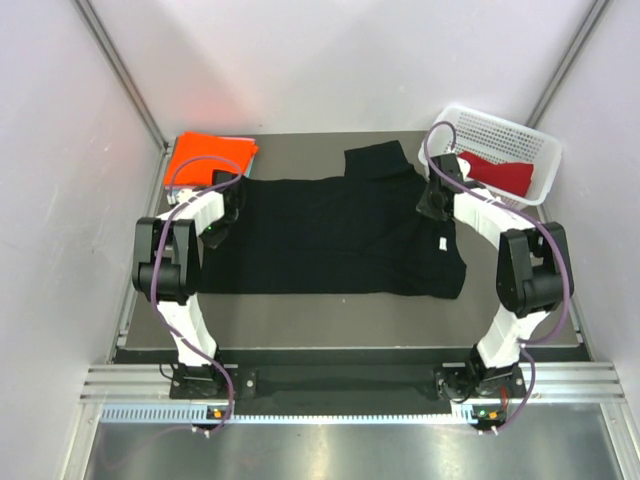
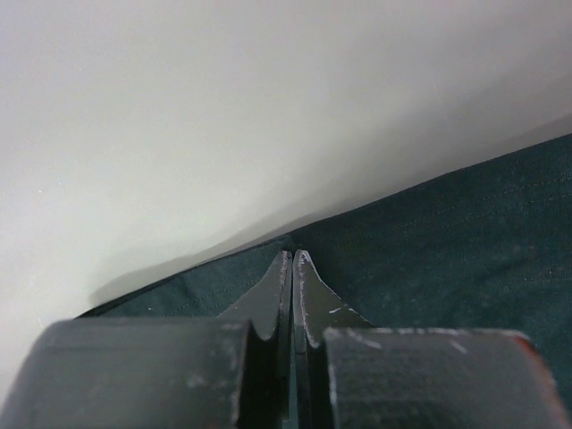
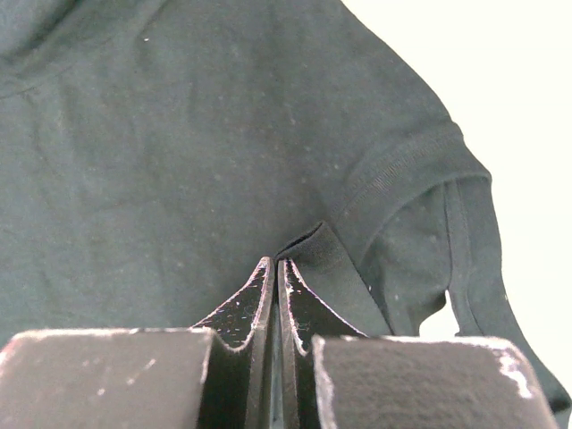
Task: Fold and stack the t-shirts
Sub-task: Fold the tshirt
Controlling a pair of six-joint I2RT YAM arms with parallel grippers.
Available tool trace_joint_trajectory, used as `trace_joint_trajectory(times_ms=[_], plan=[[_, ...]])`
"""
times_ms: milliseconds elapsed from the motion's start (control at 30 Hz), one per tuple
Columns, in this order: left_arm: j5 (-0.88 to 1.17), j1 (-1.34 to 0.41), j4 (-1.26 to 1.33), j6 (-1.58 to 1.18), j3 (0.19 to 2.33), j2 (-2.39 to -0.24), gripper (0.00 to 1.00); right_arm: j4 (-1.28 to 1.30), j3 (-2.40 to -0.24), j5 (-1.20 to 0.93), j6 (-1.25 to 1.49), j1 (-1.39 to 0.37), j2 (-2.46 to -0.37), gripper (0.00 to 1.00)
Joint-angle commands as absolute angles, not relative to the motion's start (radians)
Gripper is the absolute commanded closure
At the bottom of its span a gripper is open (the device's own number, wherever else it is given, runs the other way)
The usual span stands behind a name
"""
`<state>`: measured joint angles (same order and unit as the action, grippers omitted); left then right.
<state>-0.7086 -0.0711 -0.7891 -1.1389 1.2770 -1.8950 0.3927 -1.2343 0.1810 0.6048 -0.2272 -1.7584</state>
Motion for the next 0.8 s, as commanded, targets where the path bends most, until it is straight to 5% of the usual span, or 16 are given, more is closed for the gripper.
trace_joint_trajectory(times_ms=[0, 767], plan=[[-0.762, -0.075, -0.813, -1.166, 1.312, -1.901, 1.0, 0.313, -1.272, 0.169, 0.543, -0.235, -1.773, 1.0], [-0.755, -0.113, -0.813, -1.166, 1.31, -1.919, 0.99, 0.328, -1.428, -0.037, 0.322, -0.276, -1.865, 1.0]])
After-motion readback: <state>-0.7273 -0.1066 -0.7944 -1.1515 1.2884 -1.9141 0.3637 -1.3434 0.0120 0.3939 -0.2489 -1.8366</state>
